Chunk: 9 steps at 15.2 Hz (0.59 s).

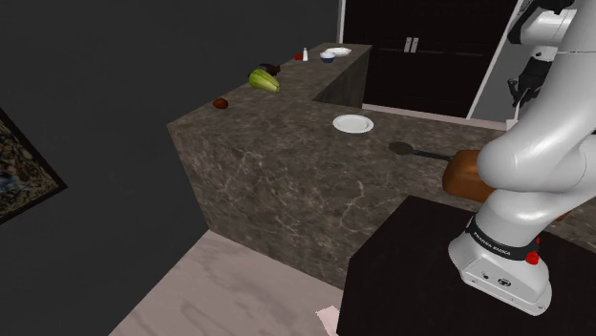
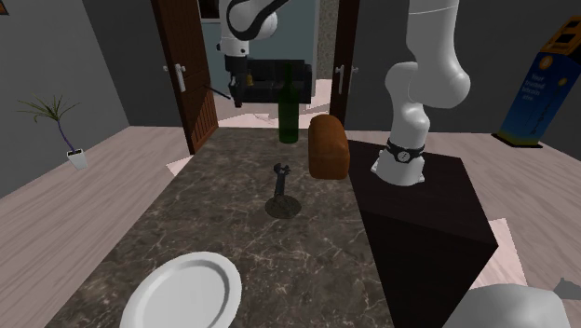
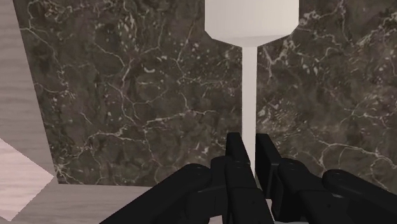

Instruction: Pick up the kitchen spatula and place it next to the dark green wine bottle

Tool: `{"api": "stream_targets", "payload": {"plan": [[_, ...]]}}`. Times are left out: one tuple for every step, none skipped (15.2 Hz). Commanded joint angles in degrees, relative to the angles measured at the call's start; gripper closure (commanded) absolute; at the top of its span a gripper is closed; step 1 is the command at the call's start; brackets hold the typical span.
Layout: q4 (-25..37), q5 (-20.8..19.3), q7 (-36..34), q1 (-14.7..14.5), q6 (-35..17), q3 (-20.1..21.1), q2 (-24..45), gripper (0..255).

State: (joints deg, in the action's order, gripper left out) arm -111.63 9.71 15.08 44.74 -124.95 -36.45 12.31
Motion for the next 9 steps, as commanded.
{"api": "stream_targets", "payload": {"plan": [[-0.83, 0.66, 0.40, 0.13, -1.44, 0.22, 0.74, 255], [-1.18, 1.01, 0.64, 0.23, -2.10, 0.33, 1.14, 255], [-1.51, 1.37, 0.88, 0.33, -2.75, 0.46, 1.55, 255], [-1.83, 1.74, 1.13, 0.44, -3.40, 0.58, 1.97, 255], [-2.13, 2.13, 1.39, 0.56, -4.04, 0.72, 2.40, 255], [-2.42, 2.52, 1.66, 0.68, -4.68, 0.87, 2.85, 255], [-2.70, 2.91, 1.93, 0.81, -5.32, 1.03, 3.29, 255], [-2.97, 3.32, 2.20, 0.95, -5.95, 1.20, 3.75, 255], [-3.22, 3.74, 2.48, 1.09, -6.57, 1.37, 4.22, 255]]}}
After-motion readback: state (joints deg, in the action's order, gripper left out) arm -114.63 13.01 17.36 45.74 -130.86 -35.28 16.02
